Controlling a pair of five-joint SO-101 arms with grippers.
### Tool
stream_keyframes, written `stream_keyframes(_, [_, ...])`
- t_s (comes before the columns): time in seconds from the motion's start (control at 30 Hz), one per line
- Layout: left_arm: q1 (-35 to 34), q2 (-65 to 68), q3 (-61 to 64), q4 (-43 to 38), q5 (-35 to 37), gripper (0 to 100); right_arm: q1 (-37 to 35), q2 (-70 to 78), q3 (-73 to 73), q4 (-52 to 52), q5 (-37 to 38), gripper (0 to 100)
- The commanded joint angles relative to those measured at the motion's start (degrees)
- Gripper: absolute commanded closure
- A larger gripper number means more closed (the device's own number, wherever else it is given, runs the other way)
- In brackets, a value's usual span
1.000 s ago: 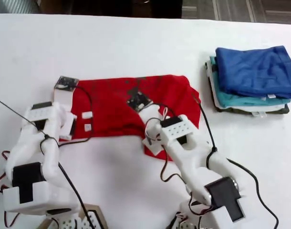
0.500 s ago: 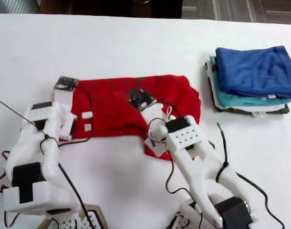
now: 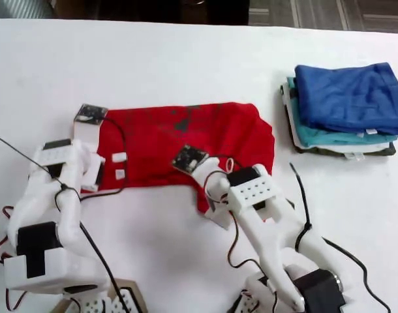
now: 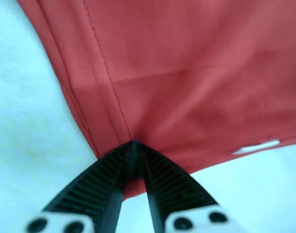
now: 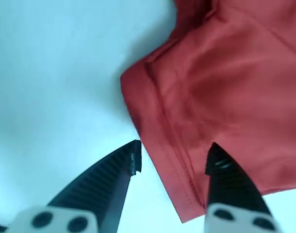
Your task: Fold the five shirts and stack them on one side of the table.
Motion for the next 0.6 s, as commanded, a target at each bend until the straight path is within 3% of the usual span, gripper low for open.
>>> stream_keyframes(0.0, [-1.05, -1.14, 0.04, -1.23, -0.53, 97, -0.13, -2.51, 1.32, 0.48, 2.2, 76.9])
stream_keyframes(0.33, [-1.05, -1.14, 0.04, -1.23, -0.53, 97, 0.22, -1.8, 3.34, -4.79, 2.46, 76.6])
stream_keyframes(0.57, [-1.05, -1.14, 0.04, -1.23, -0.53, 97, 0.22, 8.75, 1.93, -4.88, 6.33, 76.8])
